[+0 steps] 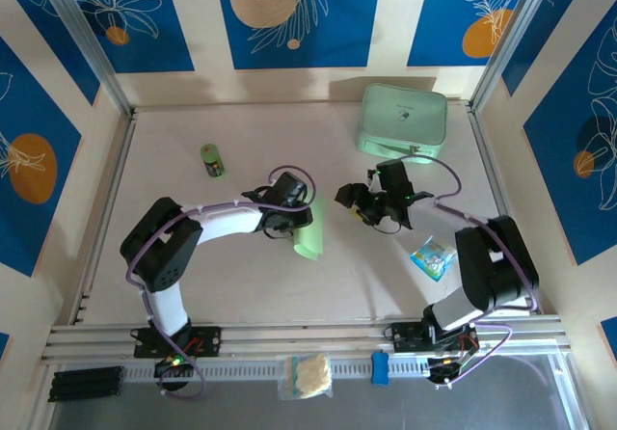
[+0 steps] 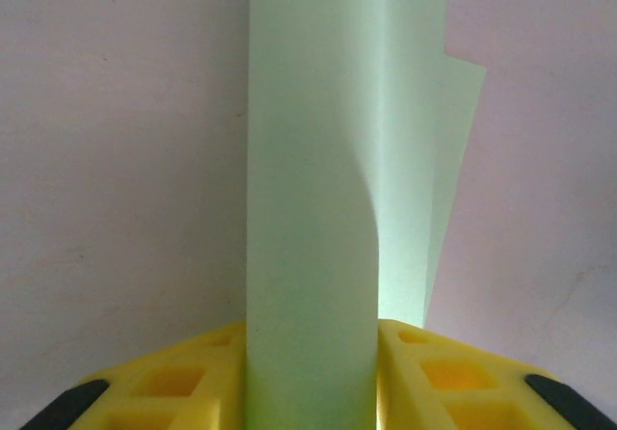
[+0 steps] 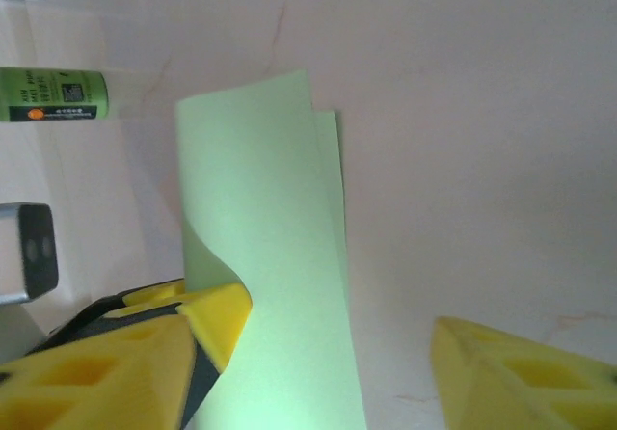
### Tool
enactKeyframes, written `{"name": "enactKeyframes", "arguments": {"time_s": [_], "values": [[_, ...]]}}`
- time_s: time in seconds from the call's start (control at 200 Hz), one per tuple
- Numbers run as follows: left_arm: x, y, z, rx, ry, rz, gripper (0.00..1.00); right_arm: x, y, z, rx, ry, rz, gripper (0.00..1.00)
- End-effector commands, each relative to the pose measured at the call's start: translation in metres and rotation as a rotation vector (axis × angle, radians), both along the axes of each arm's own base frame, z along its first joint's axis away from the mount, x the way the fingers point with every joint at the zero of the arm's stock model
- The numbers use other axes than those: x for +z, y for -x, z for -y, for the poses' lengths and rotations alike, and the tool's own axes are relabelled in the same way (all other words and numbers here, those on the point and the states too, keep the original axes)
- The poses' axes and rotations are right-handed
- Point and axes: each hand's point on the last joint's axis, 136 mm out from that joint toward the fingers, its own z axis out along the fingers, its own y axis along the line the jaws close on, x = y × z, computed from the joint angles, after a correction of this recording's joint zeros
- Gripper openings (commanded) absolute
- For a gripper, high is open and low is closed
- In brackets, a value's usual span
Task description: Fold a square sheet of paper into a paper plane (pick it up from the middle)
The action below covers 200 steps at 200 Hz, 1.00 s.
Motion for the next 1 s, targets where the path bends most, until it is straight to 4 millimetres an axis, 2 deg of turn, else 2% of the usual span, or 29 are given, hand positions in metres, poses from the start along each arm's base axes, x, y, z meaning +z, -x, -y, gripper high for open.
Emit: {"name": "enactKeyframes", "arguments": {"time_s": [0.0,0.16,0.295,0.465,0.585,0.78,0.996], "values": [[-0.001,-0.001,-0.012,0.042,-0.034,-0.016,0.37,0.005,-0.004,-0.024,0.058,-0.03,-0.009,0.53],[-0.008,0.004,-0.013,0.031,-0.06,-0.053,0.38,-0.013,-0.004,-0.047,0.125,-0.018,-0.08,0.24],[-0.008,0.005,-0.015,0.028,-0.07,-0.059,0.39,-0.026,-0.005,-0.062,0.162,-0.011,-0.129,0.12],[-0.008,0.007,-0.016,0.025,-0.075,-0.064,0.4,-0.043,-0.003,-0.071,0.195,0.026,-0.182,0.09],[-0.006,0.008,-0.017,0.024,-0.081,-0.072,0.41,-0.058,0.001,-0.07,0.206,0.081,-0.217,0.09],[0.004,0.007,-0.033,0.021,-0.09,-0.089,0.48,-0.08,0.005,-0.064,0.228,0.156,-0.255,0.08],[0.005,0.011,-0.039,-0.064,-0.129,-0.128,0.6,-0.08,0.005,-0.067,0.253,0.159,-0.24,0.09]]}}
